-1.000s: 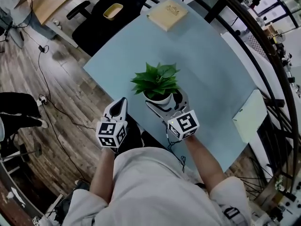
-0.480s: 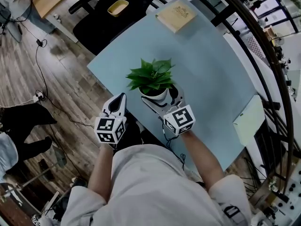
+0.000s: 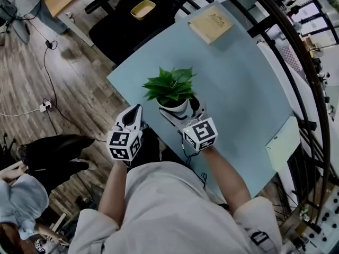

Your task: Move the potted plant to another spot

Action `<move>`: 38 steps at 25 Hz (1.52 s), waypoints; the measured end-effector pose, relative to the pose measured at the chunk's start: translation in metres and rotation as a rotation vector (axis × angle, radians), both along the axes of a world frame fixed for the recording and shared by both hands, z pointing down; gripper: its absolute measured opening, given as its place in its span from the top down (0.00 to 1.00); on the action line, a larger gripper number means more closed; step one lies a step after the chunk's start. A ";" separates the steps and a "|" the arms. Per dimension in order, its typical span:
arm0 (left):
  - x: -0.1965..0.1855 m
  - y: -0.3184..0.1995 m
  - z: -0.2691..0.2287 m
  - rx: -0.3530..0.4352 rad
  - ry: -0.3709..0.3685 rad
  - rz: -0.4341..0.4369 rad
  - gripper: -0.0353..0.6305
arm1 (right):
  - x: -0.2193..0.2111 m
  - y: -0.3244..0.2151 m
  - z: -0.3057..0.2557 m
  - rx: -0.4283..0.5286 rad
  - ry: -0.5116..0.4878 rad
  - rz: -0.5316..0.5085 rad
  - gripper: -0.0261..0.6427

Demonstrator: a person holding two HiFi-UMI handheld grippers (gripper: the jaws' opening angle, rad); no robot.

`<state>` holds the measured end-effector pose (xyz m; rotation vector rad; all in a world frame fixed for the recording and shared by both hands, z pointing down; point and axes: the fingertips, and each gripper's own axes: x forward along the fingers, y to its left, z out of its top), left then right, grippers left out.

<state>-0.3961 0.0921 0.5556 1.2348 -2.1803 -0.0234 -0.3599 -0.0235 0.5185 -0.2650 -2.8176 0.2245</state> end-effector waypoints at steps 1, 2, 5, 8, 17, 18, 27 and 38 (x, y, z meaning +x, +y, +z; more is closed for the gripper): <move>-0.005 0.003 0.001 -0.002 0.000 -0.004 0.93 | -0.005 0.002 0.002 -0.001 0.001 -0.003 0.24; -0.009 0.005 0.002 -0.005 0.001 -0.007 0.93 | -0.010 0.004 0.004 -0.003 0.003 -0.005 0.24; -0.022 0.011 0.006 -0.012 0.005 -0.012 0.93 | -0.025 0.007 0.008 -0.002 0.010 -0.008 0.24; -0.036 0.014 0.010 -0.019 0.007 -0.019 0.93 | -0.039 0.011 0.013 0.004 0.017 -0.015 0.24; -0.076 0.019 0.033 -0.043 0.025 -0.030 0.93 | -0.087 0.018 0.035 0.013 0.029 -0.018 0.24; -0.080 0.019 0.036 -0.047 0.026 -0.025 0.93 | -0.093 0.017 0.038 0.014 0.029 -0.012 0.24; -0.106 0.021 0.054 -0.067 0.038 0.006 0.93 | -0.133 0.019 0.070 0.033 0.060 0.019 0.24; -0.115 0.020 0.062 -0.091 0.046 0.068 0.93 | -0.145 0.020 0.097 0.063 0.081 0.055 0.24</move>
